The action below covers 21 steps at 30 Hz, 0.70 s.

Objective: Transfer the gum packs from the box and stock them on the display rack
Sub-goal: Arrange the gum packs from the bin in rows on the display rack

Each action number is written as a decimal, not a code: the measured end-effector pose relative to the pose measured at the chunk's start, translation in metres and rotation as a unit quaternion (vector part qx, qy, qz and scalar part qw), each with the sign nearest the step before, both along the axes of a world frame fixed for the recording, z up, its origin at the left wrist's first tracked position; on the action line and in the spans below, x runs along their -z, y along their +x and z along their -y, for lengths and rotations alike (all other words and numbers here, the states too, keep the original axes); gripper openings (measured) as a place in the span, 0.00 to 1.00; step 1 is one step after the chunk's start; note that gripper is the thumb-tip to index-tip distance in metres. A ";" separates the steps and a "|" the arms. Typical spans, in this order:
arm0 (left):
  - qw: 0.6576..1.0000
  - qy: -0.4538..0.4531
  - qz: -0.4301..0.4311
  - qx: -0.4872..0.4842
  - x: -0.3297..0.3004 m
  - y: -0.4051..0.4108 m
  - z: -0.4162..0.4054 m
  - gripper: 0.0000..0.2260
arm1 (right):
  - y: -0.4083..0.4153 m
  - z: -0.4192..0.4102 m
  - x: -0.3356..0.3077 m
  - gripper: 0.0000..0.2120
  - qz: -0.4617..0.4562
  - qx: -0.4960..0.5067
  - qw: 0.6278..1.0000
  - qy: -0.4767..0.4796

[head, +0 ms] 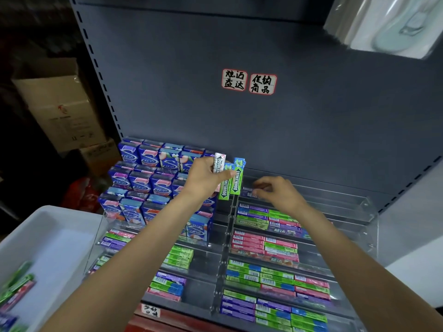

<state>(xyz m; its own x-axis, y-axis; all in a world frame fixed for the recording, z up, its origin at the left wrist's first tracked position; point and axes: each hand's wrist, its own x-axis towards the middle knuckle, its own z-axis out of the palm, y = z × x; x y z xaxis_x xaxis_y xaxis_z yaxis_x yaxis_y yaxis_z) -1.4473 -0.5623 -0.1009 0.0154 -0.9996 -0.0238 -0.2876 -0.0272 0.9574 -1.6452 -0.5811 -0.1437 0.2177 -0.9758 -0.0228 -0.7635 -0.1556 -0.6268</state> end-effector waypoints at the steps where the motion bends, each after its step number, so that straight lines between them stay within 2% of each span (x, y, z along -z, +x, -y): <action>1: 1.000 -0.001 0.001 0.000 0.001 0.000 0.001 0.12 | 0.000 -0.001 -0.001 0.14 0.010 0.001 1.000 0.005; 5: 1.000 -0.013 0.023 0.009 0.003 -0.002 0.004 0.14 | 0.001 -0.005 -0.006 0.12 0.047 0.014 0.999 -0.020; 9: 0.995 -0.030 0.076 0.058 0.005 -0.008 0.008 0.12 | 0.008 -0.017 -0.030 0.15 0.236 -0.009 0.971 -0.025; 12: 0.994 -0.031 0.077 0.065 0.003 -0.016 0.006 0.09 | 0.008 -0.017 -0.037 0.12 0.262 -0.035 0.963 -0.050; 15: 0.997 -0.047 0.057 0.027 0.002 -0.017 0.008 0.08 | 0.002 -0.012 -0.035 0.08 0.318 0.018 0.947 -0.050; 18: 0.999 -0.047 0.027 -0.004 0.002 -0.008 0.011 0.08 | -0.013 -0.006 -0.026 0.09 0.308 0.106 0.943 -0.073; 21: 0.999 -0.040 0.010 -0.001 0.004 -0.003 0.011 0.09 | -0.023 -0.004 -0.012 0.08 0.244 0.133 0.957 -0.088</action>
